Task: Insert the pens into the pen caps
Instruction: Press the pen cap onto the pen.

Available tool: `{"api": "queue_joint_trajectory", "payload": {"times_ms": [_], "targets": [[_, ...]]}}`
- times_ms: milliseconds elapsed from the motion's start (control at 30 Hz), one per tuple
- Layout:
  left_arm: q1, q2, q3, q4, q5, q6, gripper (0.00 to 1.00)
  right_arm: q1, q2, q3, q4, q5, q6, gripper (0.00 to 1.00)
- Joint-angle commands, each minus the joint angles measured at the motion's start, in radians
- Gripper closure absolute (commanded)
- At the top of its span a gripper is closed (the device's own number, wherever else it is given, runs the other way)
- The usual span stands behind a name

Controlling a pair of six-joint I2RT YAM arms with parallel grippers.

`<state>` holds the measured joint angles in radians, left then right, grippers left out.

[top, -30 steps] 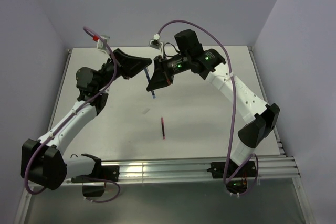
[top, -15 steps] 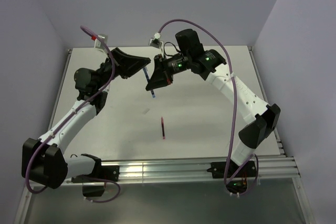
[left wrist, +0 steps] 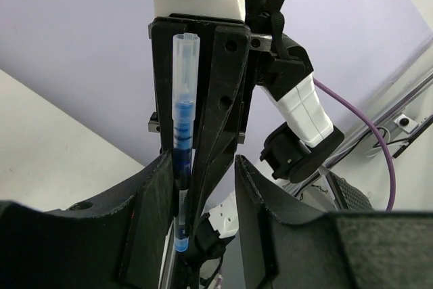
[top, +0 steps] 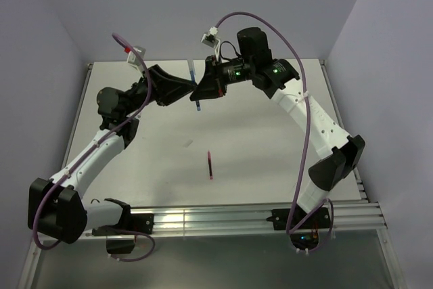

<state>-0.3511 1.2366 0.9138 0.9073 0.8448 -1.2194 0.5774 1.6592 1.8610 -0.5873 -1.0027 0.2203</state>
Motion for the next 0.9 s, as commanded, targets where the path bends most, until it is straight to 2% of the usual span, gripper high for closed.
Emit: {"api": "queue_joint_trajectory", "payload": {"times_ms": [0,233,333,367,433,633,867], "targets": [[-0.034,-0.035,-0.01,0.025,0.214,-0.048,0.56,-0.031,-0.024,0.056,0.179,0.113,0.005,1.0],[-0.009,-0.039,-0.027,0.064,0.189,-0.075,0.6,-0.031,-0.047,0.02,0.181,0.087,-0.015,1.0],[-0.009,-0.035,-0.027,0.088,0.188,-0.089,0.67,-0.033,-0.053,0.009,0.184,0.066,-0.015,1.0],[-0.008,-0.035,-0.023,0.09,0.188,-0.089,0.72,-0.031,-0.053,0.006,0.184,0.061,-0.015,1.0],[-0.009,-0.032,-0.021,0.1,0.183,-0.098,0.74,-0.03,-0.055,-0.003,0.188,0.047,-0.015,1.0],[-0.009,-0.023,-0.015,0.13,0.18,-0.117,0.69,-0.024,-0.062,-0.031,0.19,0.036,-0.019,1.0],[-0.009,-0.006,-0.003,0.146,0.174,-0.127,0.73,-0.014,-0.061,-0.04,0.192,0.032,-0.021,1.0]]}}
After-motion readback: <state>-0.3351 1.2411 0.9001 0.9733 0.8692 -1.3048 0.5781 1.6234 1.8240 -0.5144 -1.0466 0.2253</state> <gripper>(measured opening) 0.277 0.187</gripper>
